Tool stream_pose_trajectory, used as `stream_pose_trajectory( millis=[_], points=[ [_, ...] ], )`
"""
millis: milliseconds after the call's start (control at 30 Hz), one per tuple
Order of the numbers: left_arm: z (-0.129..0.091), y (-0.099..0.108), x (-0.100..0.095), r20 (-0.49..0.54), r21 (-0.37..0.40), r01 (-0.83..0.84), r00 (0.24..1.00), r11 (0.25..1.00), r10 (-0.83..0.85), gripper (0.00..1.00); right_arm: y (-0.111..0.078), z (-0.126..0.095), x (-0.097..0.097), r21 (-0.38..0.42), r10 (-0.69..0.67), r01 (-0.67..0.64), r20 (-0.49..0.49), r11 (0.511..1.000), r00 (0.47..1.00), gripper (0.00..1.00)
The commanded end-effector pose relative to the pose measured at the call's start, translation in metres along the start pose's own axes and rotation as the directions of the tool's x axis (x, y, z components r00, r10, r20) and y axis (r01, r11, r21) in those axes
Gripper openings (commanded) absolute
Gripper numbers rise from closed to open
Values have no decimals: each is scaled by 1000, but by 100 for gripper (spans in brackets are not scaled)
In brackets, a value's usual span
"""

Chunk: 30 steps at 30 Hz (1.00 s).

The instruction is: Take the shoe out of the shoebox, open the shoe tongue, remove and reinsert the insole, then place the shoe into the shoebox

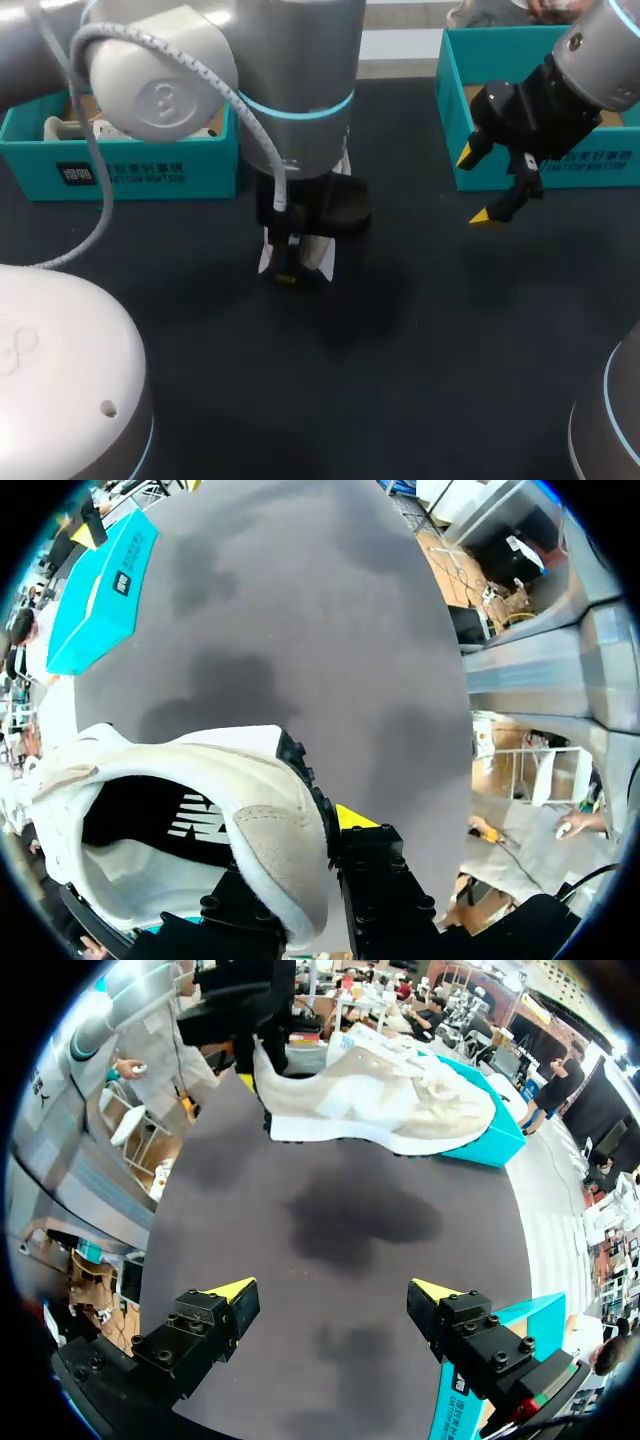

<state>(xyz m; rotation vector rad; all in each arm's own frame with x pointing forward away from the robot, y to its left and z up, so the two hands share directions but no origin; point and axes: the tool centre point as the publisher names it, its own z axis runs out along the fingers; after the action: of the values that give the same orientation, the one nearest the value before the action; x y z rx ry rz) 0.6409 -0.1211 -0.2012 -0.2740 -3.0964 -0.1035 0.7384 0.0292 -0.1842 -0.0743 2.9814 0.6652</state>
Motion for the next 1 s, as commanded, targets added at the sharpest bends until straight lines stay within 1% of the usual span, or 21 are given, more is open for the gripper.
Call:
stream_pose_trajectory(
  millis=[33, 500, 567, 667, 733, 833, 867, 933, 1000],
  points=[
    [-89, 25, 7, 64, -16, -27, 998, 1000, 28, 0, 1, 1, -1, 3, 1, -1, -2, 1000, 1000, 100],
    [-89, 25, 7, 64, -16, -27, 998, 1000, 28, 0, 1, 1, -1, 3, 1, -1, -2, 1000, 1000, 100],
    [-86, 31, -1, 32, 2, -46, 998, 999, 45, 0, 1, 1, -1, 3, 1, -1, -2, 1000, 1000, 100],
    [-89, 46, -15, 41, -2, -59, 997, 998, 59, 0, 1, 1, -1, 3, 1, -1, -2, 1000, 1000, 100],
    [-90, 58, -26, 48, -27, -69, 996, 997, 70, 0, 1, 1, -1, 3, 1, -1, -2, 1000, 1000, 100],
    [-93, 77, -40, 17, -65, -89, 996, 994, 90, 0, 1, 1, -1, 3, 1, -1, -2, 1000, 1000, 100],
    [-94, 84, -45, -10, -70, -100, 995, 993, 100, 0, 1, 1, -1, 3, 1, -1, -2, 1000, 1000, 100],
    [-98, 100, -55, -30, -87, -121, 992, 989, 119, 0, 1, 1, -1, 3, 1, -1, -2, 1000, 1000, 100],
    [-103, 118, -66, -57, -67, -140, 989, 988, 136, 0, 1, 1, -1, 3, 1, -1, -2, 1000, 1000, 100]
  ],
)
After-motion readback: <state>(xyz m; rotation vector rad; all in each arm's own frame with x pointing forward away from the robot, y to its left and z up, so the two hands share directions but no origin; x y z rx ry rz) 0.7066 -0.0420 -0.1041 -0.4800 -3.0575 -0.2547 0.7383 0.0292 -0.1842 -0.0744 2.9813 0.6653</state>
